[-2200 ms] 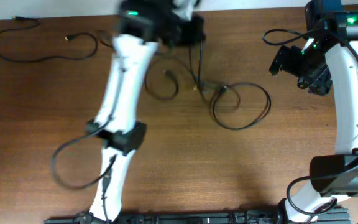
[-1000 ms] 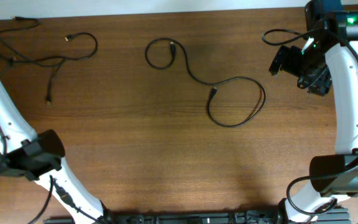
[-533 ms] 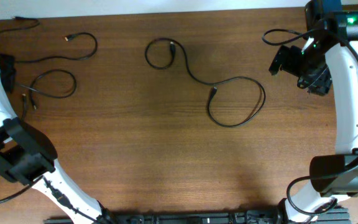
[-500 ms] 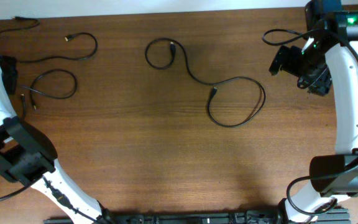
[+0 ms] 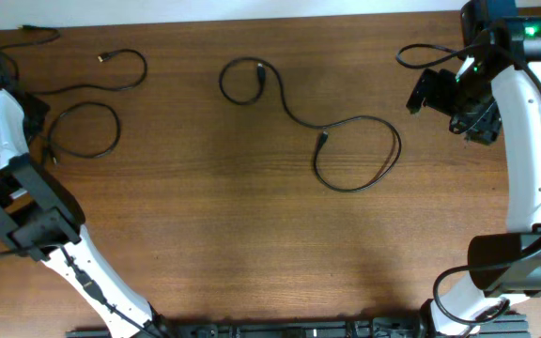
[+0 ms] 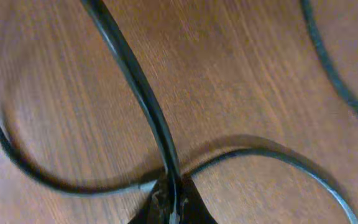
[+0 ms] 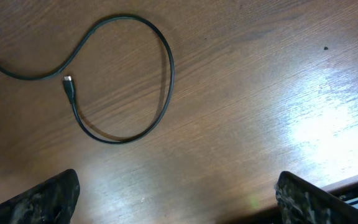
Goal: Untangle cables
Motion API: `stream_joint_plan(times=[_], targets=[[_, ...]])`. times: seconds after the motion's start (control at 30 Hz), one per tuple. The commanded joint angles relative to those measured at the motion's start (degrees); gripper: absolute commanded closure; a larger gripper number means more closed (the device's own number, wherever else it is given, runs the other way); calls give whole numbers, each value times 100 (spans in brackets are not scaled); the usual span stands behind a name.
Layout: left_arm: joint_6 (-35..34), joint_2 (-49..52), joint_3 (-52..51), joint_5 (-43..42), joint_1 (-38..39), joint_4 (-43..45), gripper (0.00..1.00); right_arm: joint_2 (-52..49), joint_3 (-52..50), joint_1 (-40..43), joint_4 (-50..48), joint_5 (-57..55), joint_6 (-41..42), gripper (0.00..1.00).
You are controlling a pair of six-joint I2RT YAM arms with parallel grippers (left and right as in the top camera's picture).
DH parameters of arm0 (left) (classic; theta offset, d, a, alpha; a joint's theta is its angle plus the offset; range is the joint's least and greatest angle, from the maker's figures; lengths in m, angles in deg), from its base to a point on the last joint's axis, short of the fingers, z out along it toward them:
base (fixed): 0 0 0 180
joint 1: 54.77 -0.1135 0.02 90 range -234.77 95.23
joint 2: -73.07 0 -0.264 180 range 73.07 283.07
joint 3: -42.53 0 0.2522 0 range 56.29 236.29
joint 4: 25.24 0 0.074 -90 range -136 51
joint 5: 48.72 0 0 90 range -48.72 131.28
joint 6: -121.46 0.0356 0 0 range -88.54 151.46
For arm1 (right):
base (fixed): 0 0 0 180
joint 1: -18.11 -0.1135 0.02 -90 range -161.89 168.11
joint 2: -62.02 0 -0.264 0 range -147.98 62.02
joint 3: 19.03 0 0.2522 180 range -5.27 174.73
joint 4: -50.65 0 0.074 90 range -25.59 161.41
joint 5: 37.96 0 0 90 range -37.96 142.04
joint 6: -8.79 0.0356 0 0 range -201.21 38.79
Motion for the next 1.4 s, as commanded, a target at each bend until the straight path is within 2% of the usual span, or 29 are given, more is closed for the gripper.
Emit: stream_joint_plan(times=[0.0,0.07,0.13,0.33,0.47,0.5,0.73,0.77,0.83,0.9,0.93,1.0,1.1,1.2,1.23,1.27,1.33,1.37], targets=[[933,184,-66,87,31,186,95,66,33,13,-4,-9,9,2],[988,184,-66,81,31,256,99,66,33,13,-4,-9,9,2],[1829,214,-66,-378,31,444,96,66,33,13,-4,-9,11,2],[2273,232,-66,-494,101,603,96,66,33,13,-4,-9,9,2],[2271,232,-66,-474,133,603,85,66,33,13,-4,-9,9,1],[2271,232,-66,-474,133,586,70,66,33,13,-4,-9,9,2],[2271,221,-63,-472,131,380,65,66,33,13,-4,-9,9,2],[2271,227,-66,-470,131,278,66,66,33,13,-4,-9,11,2],[2271,302,-109,-407,122,162,74,66,33,13,-4,-9,9,2],[2271,420,-162,-409,114,68,74,66,33,13,-4,-9,9,2],[2271,511,-162,-407,109,2,80,66,33,13,-4,-9,11,2],[2269,560,-162,-225,109,-44,100,66,33,13,-4,-9,9,2],[2269,566,-162,472,96,-136,100,66,33,13,-4,-9,11,2],[2267,575,-162,234,-4,-122,100,66,33,13,-4,-9,9,2],[2269,575,-162,212,-13,-107,92,66,33,13,-4,-9,9,2],[2269,575,-160,214,-13,-94,79,66,33,13,-4,-9,9,2],[2267,573,-109,151,-9,-105,62,66,33,13,-4,-9,9,2],[2267,562,-55,-9,-9,-118,57,66,33,13,-4,-9,9,2]])
